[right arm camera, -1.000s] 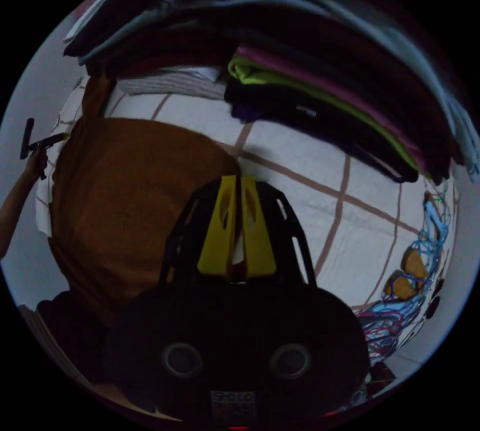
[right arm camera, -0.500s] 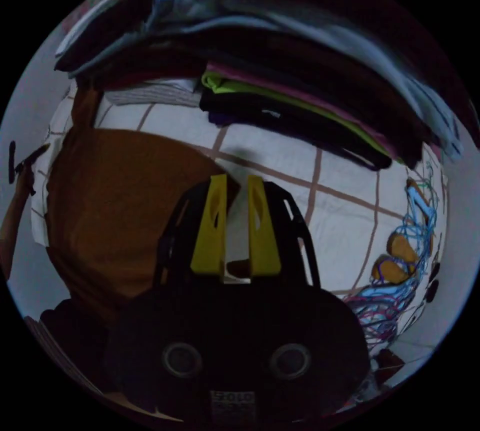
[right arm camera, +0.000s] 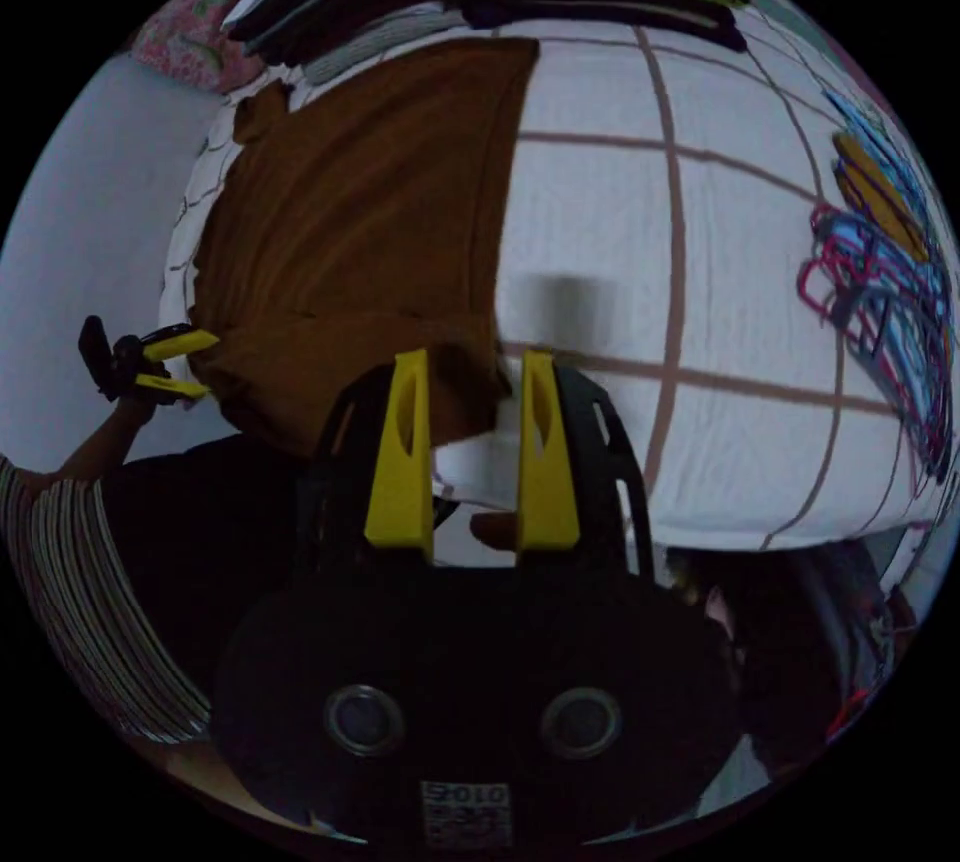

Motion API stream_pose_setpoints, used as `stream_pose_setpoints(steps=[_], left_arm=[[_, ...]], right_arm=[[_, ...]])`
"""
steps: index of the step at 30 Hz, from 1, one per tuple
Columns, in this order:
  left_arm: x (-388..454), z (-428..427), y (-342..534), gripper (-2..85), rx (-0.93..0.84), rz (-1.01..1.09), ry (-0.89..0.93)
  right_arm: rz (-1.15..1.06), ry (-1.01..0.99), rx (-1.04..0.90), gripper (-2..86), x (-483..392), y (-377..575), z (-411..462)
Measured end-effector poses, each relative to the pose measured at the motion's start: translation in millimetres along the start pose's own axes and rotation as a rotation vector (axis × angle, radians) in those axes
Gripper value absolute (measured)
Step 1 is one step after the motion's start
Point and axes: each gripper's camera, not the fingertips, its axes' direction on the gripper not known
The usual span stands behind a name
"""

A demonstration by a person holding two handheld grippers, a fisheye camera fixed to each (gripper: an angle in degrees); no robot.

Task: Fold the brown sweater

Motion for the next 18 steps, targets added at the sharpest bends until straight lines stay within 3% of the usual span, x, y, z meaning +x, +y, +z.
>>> stream_pose_setpoints(steps=[7,12,18], left_arm=[[13,49,-22,8.6,-0.09,0.055,0.014],[12,56,-9,3.1,0.004,-0.03,0.136],[18,70,25,9.9,0.021,-0.06,0.122]], right_arm=[[0.061,0.036,0.032,4.6,7,46,29],[0.025,0.157,0.127,3.1,-11,86,5],[-0.155,0.109,0.337,2.9,-48,101,-37]])
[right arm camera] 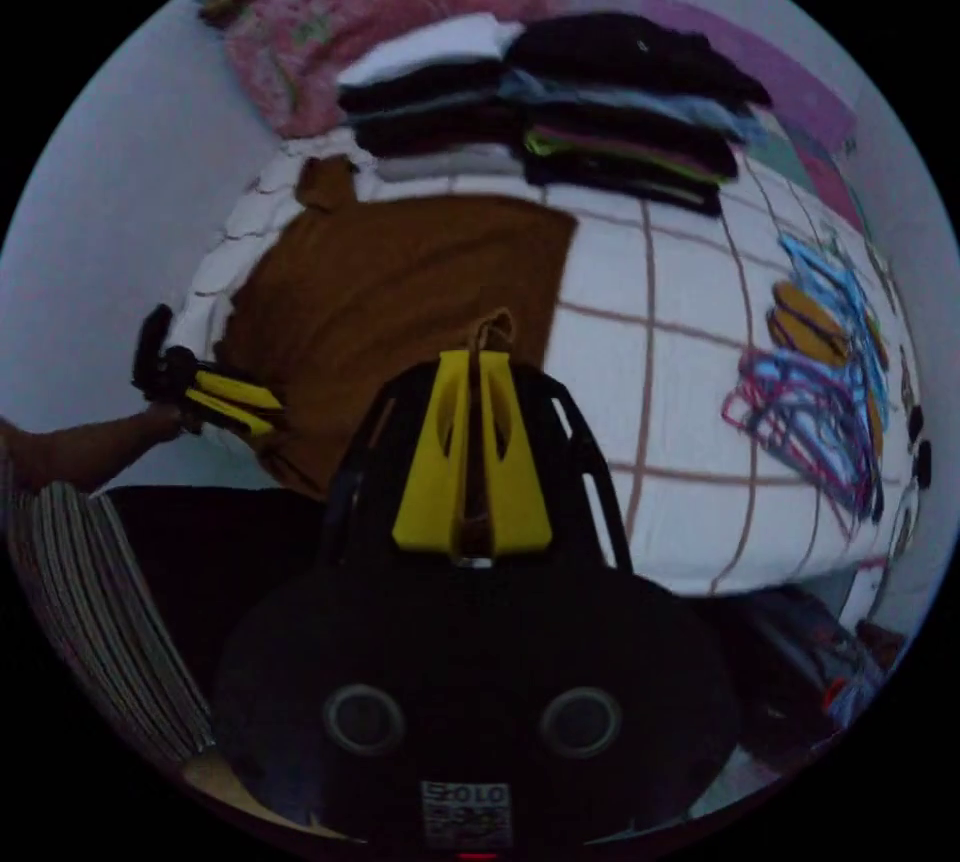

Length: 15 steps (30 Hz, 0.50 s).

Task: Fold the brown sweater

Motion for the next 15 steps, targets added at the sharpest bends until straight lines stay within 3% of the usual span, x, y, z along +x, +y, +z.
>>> stream_pose_setpoints(steps=[7,10,15], left_arm=[[7,2,12,15.7,0.064,-0.076,-0.24],[-3,-2,19,16.7,0.147,-0.196,-0.239],[-48,-3,64,16.8,0.332,-0.6,-0.057]], right_arm=[[-0.476,-0.414,0.264,4.7,-106,-48,-39],[-0.642,-0.392,0.3,7.0,-140,-44,-47],[-0.452,-0.294,0.151,7.7,-91,-9,-14]])
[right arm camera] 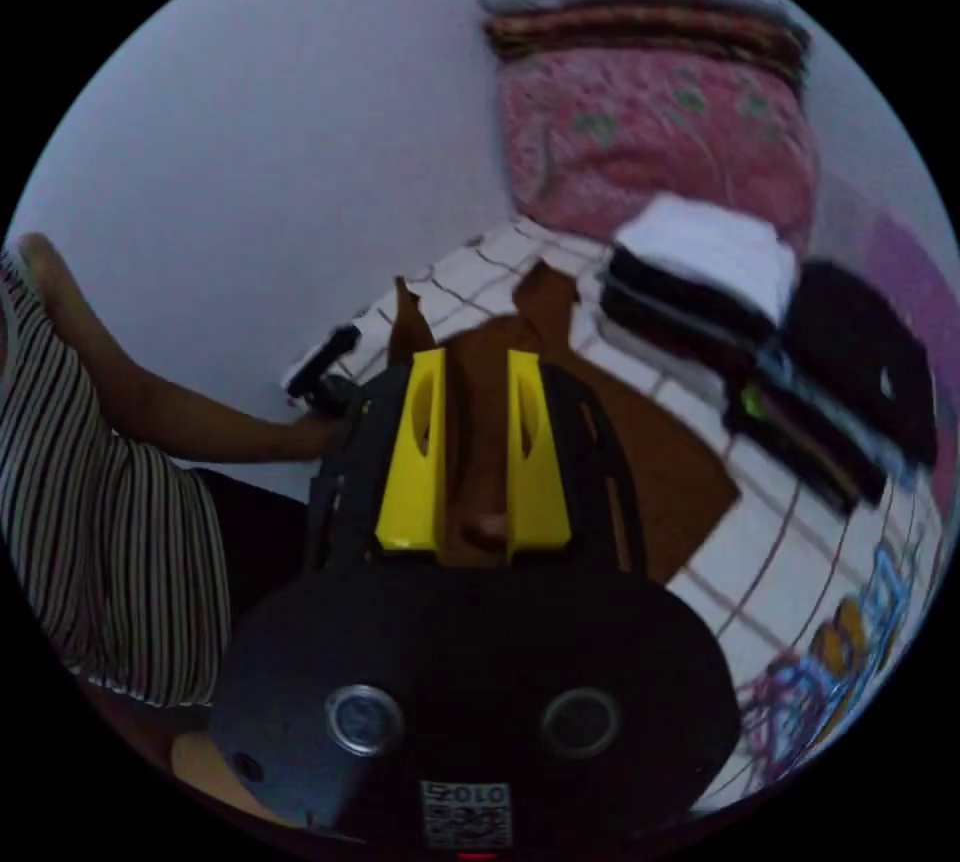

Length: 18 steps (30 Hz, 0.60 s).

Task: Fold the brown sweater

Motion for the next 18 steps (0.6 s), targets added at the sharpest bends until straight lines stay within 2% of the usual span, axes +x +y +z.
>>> stream_pose_setpoints(steps=[3,5,9,14,18], left_arm=[[-30,5,18,15.9,-0.093,-0.098,-0.043],[-46,14,37,14.8,-0.225,-0.118,-0.05],[-48,22,70,13.6,-0.324,-0.069,-0.086],[-1,34,96,14.4,-0.331,0.269,-0.318],[26,60,105,15.5,-0.407,0.469,-0.344]], right_arm=[[0.24,0.01,-0.125,6.4,35,71,9],[0.392,0.031,-0.141,4.8,48,116,10],[0.613,0.158,-0.196,3.5,52,194,20],[0.685,0.24,-0.35,6.1,45,222,61],[0.785,0.174,-0.353,8.0,52,229,92]])
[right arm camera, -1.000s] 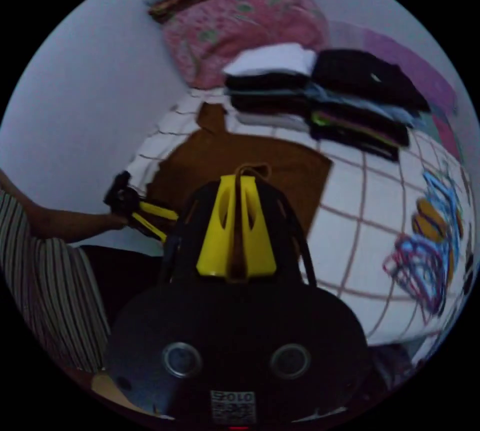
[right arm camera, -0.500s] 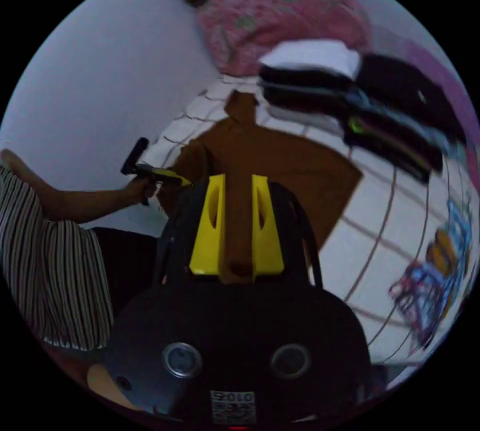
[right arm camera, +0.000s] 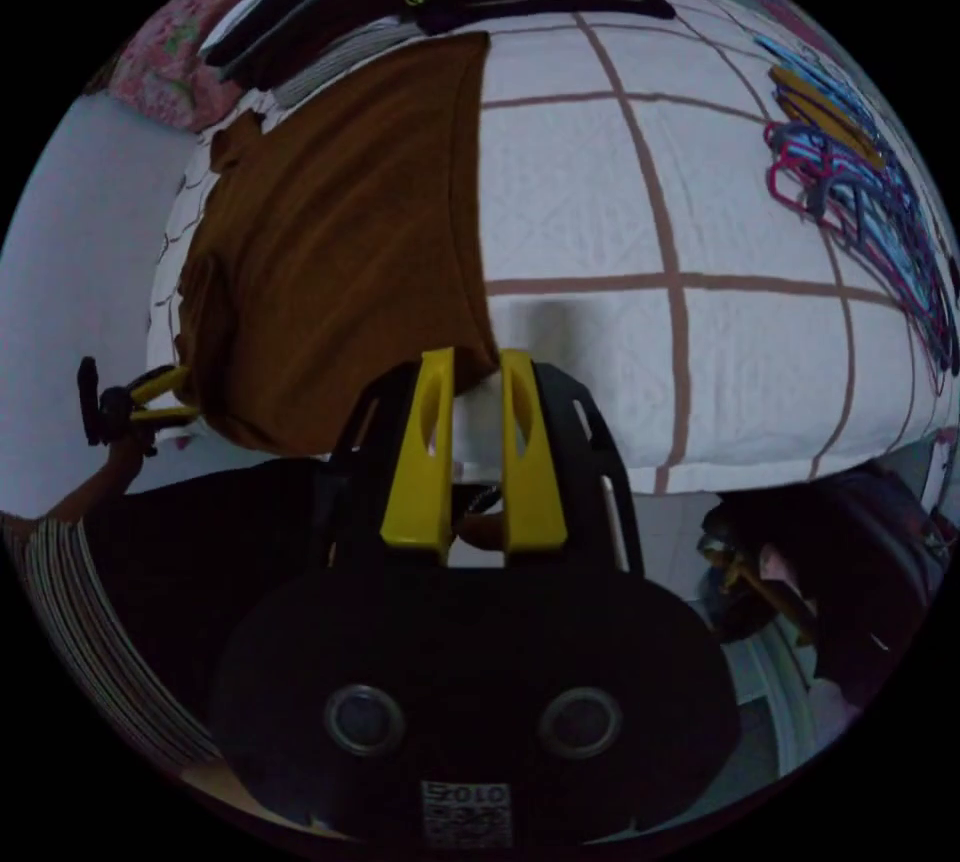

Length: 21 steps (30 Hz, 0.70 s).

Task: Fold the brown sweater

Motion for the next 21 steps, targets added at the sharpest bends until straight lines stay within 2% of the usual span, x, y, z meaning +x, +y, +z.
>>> stream_pose_setpoints(steps=[4,7,12,16,21], left_arm=[[25,8,1,16.2,-0.029,0.141,-0.085],[28,12,12,16.2,-0.037,0.136,-0.109],[29,19,24,15.5,-0.043,0.135,-0.109],[29,32,26,14.6,-0.07,0.168,-0.052],[31,39,33,13.3,-0.088,0.236,-0.087]], right_arm=[[0.003,-0.012,-0.027,7.6,-10,-9,22],[-0.02,0.078,-0.066,5.3,-27,-14,33],[-0.064,0.113,-0.064,3.9,-49,-14,22],[-0.003,0.06,-0.129,3.7,-42,-3,34],[0.033,0.048,-0.135,3.6,-55,-10,54]])
